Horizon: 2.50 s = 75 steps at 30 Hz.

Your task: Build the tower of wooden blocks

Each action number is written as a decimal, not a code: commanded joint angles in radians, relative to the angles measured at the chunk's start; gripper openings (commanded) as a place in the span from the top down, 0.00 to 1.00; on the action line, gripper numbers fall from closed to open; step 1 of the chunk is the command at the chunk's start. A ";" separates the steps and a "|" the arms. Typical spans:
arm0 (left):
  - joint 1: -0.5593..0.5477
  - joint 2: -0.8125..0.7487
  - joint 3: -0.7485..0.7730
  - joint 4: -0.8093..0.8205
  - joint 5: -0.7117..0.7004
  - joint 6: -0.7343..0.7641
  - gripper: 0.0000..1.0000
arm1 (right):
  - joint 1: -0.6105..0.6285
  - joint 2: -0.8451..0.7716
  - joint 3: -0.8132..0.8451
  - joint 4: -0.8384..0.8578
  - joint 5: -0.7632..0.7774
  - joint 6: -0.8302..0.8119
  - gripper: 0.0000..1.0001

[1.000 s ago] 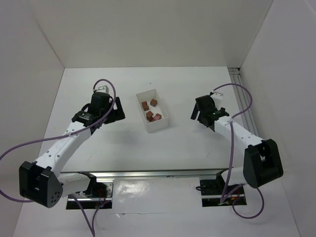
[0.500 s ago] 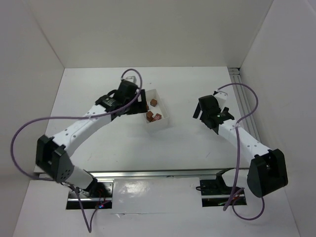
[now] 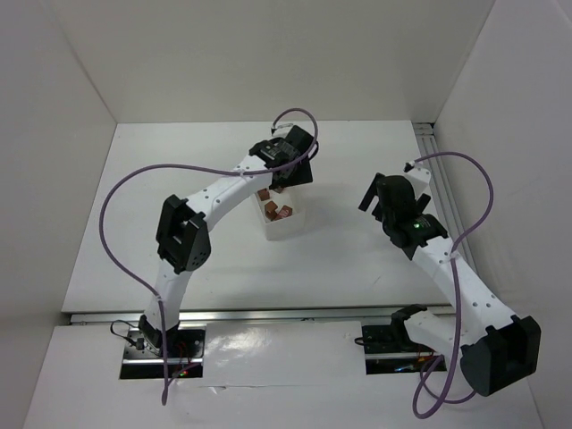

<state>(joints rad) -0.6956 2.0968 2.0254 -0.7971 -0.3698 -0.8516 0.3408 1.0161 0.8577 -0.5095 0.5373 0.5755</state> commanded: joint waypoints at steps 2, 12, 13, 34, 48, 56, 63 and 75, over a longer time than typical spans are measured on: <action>0.002 0.086 0.107 -0.079 -0.052 -0.075 0.22 | 0.007 -0.027 0.000 -0.031 -0.007 0.001 0.00; 0.002 0.169 0.110 -0.100 -0.078 -0.121 0.40 | 0.017 -0.047 0.000 -0.040 -0.026 0.001 0.00; 0.002 0.169 0.110 -0.100 -0.078 -0.121 0.43 | 0.017 -0.047 0.000 -0.040 -0.026 0.001 0.00; 0.002 0.103 0.087 -0.054 0.135 0.042 1.00 | 0.017 -0.056 0.000 -0.060 -0.016 0.011 0.00; 0.097 -0.127 -0.155 0.349 0.885 0.194 1.00 | 0.017 -0.094 0.053 -0.098 -0.016 0.001 0.00; 0.195 -0.146 -0.404 0.922 1.271 -0.113 1.00 | 0.017 -0.103 0.084 -0.119 0.012 -0.008 0.00; 0.257 -0.093 -0.553 1.437 1.390 -0.456 1.00 | 0.017 -0.094 0.113 -0.130 0.023 -0.026 0.00; 0.278 0.106 -0.702 2.245 1.385 -0.952 1.00 | 0.017 -0.067 0.113 -0.130 0.023 -0.026 0.00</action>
<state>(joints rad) -0.4168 2.1929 1.3121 1.0641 0.9939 -1.6386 0.3508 0.9474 0.9295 -0.6170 0.5385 0.5568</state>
